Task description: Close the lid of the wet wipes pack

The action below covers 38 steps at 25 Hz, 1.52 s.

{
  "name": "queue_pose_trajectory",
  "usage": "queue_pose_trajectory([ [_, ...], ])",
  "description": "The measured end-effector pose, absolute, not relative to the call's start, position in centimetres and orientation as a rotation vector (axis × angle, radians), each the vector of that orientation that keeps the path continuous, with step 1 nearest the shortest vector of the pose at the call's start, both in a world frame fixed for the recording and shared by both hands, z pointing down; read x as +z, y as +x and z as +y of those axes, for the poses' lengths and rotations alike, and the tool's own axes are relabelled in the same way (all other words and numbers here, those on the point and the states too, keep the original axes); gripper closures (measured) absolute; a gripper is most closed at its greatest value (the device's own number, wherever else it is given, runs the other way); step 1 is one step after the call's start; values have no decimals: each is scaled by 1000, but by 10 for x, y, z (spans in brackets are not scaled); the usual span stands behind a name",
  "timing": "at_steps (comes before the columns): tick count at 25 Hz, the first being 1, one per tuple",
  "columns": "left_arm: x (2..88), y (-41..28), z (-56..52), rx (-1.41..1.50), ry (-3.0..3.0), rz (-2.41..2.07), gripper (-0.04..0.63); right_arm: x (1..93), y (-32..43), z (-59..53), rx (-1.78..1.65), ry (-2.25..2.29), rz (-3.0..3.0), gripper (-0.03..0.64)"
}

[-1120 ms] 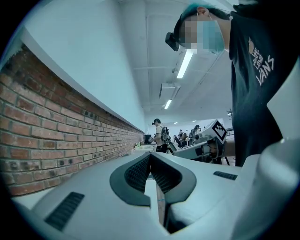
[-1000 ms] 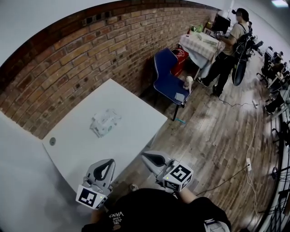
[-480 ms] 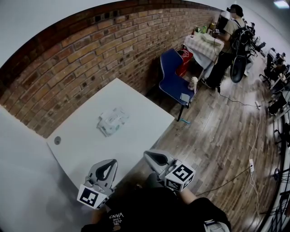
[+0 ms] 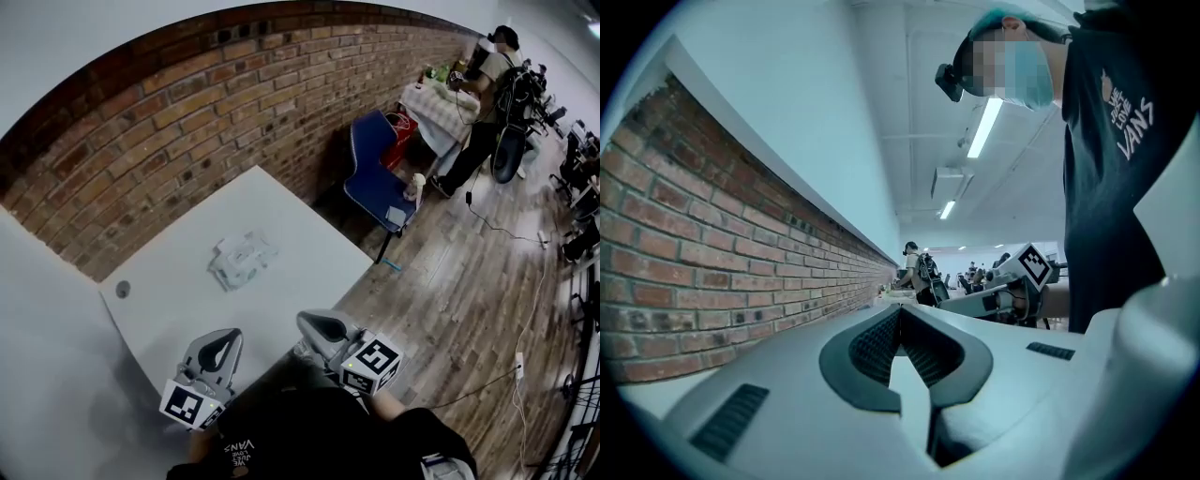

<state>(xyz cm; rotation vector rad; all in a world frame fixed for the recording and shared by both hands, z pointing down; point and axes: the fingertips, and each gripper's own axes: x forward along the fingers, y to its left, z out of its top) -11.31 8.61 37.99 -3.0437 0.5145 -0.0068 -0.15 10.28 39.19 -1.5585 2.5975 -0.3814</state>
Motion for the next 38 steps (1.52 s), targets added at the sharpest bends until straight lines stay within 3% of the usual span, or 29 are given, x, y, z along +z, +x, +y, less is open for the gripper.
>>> queue_pose_trajectory([
  [38,455,-83,-100,-114,-3141,1033,597,453,24,-124,-569,-1179,2921,618],
])
